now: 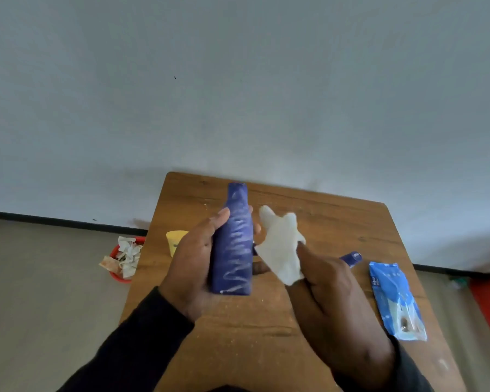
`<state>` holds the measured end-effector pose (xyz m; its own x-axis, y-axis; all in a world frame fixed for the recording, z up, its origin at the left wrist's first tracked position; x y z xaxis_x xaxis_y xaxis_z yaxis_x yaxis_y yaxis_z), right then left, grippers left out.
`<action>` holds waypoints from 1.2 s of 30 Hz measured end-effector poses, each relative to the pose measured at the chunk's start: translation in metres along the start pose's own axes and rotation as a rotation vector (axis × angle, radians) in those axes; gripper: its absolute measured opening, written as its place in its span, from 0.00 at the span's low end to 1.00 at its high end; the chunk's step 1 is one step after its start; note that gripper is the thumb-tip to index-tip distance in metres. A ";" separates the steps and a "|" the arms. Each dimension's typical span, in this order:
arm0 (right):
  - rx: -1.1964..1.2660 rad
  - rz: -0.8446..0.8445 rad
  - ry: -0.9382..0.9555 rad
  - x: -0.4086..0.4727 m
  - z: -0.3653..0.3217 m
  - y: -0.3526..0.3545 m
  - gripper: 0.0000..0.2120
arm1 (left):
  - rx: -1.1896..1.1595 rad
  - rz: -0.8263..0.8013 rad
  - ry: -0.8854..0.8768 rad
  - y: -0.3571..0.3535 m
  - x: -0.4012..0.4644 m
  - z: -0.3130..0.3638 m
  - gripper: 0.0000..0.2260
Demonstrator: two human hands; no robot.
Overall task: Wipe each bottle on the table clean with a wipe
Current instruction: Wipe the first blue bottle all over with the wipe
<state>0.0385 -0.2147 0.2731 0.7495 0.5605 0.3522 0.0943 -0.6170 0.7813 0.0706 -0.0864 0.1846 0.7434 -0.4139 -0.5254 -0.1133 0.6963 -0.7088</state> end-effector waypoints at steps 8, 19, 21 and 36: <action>-0.213 -0.152 0.084 0.016 -0.007 0.009 0.11 | 0.082 -0.238 0.105 -0.013 -0.022 -0.001 0.23; -0.259 -0.279 0.173 0.020 -0.019 -0.013 0.04 | 0.239 -0.347 0.112 -0.011 -0.040 -0.007 0.40; -0.353 -0.185 0.133 0.028 -0.011 -0.001 0.04 | 0.212 -0.377 0.124 -0.012 -0.042 -0.008 0.41; -0.400 -0.310 0.143 0.013 -0.033 -0.016 0.07 | 0.451 -0.235 0.009 -0.009 -0.046 -0.015 0.42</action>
<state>0.0250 -0.1788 0.2822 0.6262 0.7706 0.1182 0.0189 -0.1666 0.9858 0.0276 -0.0825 0.2082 0.7086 -0.5935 -0.3817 0.3535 0.7667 -0.5359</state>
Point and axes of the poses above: each hand's wrist, its own x-axis towards the middle knuckle, its own y-axis out of the back of the hand, z = x × y, the point moved 7 cm from there along x, towards the middle knuckle, and after that the axes turned 14 degrees about y, right-handed, at the moved point
